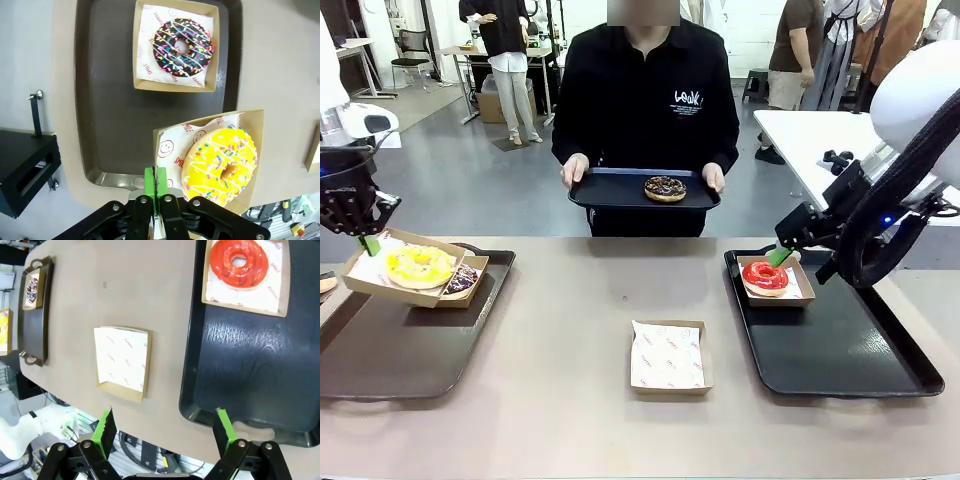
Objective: Individually package the donuts and arrange them on the tray.
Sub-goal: Place the picked Paper togo box on the Handle tray while simultaneously picking up another Paper togo box from the table with the other hand.
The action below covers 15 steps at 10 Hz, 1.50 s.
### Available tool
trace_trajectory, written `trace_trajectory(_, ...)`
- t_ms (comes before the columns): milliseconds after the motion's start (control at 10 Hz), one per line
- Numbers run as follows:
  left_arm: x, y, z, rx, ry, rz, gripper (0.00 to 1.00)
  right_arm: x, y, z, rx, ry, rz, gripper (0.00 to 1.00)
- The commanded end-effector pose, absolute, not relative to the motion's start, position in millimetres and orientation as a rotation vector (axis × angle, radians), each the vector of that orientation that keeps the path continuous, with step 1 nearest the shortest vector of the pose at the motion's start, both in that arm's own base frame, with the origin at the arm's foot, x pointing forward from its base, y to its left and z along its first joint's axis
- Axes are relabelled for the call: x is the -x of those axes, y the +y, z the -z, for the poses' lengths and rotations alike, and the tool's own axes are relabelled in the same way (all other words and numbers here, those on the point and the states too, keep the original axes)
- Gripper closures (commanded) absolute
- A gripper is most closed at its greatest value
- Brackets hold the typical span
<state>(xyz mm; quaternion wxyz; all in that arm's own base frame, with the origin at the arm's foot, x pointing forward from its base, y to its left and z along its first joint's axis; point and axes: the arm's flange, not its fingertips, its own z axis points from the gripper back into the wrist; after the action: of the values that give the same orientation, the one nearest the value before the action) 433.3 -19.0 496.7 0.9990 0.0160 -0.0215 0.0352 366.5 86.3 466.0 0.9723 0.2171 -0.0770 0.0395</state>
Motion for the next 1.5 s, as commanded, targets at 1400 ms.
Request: trace_trajectory(1400,-397.5,10.2,-483.4,-0.071,-0.105,0.076,0.99,-362.4,168.3,-446.9,-0.242,-0.089,-0.035,0.0)
